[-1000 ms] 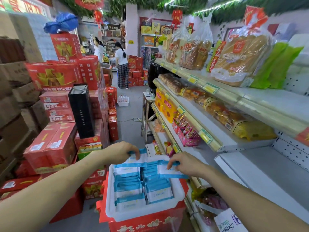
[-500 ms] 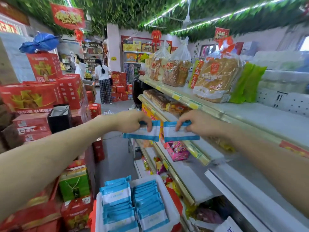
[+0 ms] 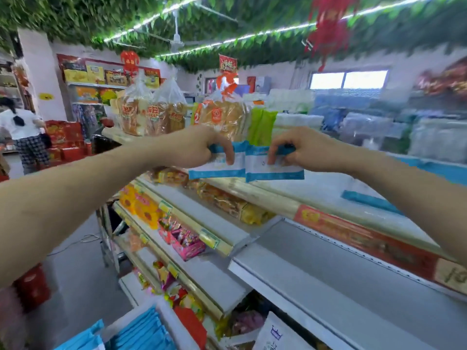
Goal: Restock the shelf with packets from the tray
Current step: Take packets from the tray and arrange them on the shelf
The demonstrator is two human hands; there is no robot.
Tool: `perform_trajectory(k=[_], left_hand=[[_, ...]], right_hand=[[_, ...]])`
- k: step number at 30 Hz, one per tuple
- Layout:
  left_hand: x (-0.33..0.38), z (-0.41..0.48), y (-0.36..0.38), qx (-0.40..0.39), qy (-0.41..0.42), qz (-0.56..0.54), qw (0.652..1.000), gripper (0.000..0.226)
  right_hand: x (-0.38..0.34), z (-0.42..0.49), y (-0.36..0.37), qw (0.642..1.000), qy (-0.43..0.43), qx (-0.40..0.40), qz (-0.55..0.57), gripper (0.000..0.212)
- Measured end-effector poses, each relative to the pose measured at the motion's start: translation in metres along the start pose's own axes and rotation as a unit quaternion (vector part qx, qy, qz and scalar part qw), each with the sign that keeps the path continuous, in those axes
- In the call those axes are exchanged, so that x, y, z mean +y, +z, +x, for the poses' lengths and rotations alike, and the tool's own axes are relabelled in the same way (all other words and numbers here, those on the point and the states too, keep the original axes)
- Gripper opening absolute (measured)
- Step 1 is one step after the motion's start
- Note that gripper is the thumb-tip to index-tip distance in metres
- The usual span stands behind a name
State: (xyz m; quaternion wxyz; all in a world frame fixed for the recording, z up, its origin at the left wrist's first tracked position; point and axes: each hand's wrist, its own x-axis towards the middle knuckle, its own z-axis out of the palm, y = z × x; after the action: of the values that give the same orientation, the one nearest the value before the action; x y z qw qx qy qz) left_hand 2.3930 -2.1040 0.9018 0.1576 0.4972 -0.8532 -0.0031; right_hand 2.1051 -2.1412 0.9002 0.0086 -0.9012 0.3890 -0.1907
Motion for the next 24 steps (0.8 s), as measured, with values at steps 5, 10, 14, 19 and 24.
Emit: perform_trajectory(k=[5, 10, 14, 19, 24], left_hand=[[0.083, 0.07, 0.032, 0.025, 0.108, -0.042, 0.993, 0.039], [0.172, 0.131, 0.061, -0.007, 0.183, -0.116, 0.976, 0.043], [0.239, 0.166, 0.071, -0.025, 0.238, -0.158, 0.958, 0.043], [0.305, 0.196, 0.08, -0.044, 0.288, -0.157, 0.944, 0.045], [0.342, 0.211, 0.088, -0.039, 0.304, -0.155, 0.939, 0.043]], right_hand=[[0.07, -0.1, -0.05, 0.994, 0.098, 0.028, -0.028, 0.031], [0.123, -0.212, -0.112, 0.979, 0.193, 0.055, -0.043, 0.036], [0.159, -0.289, -0.159, 0.961, 0.258, 0.076, -0.07, 0.04], [0.201, -0.357, -0.194, 0.941, 0.319, 0.086, -0.071, 0.038], [0.252, -0.389, -0.192, 0.926, 0.36, 0.033, -0.112, 0.03]])
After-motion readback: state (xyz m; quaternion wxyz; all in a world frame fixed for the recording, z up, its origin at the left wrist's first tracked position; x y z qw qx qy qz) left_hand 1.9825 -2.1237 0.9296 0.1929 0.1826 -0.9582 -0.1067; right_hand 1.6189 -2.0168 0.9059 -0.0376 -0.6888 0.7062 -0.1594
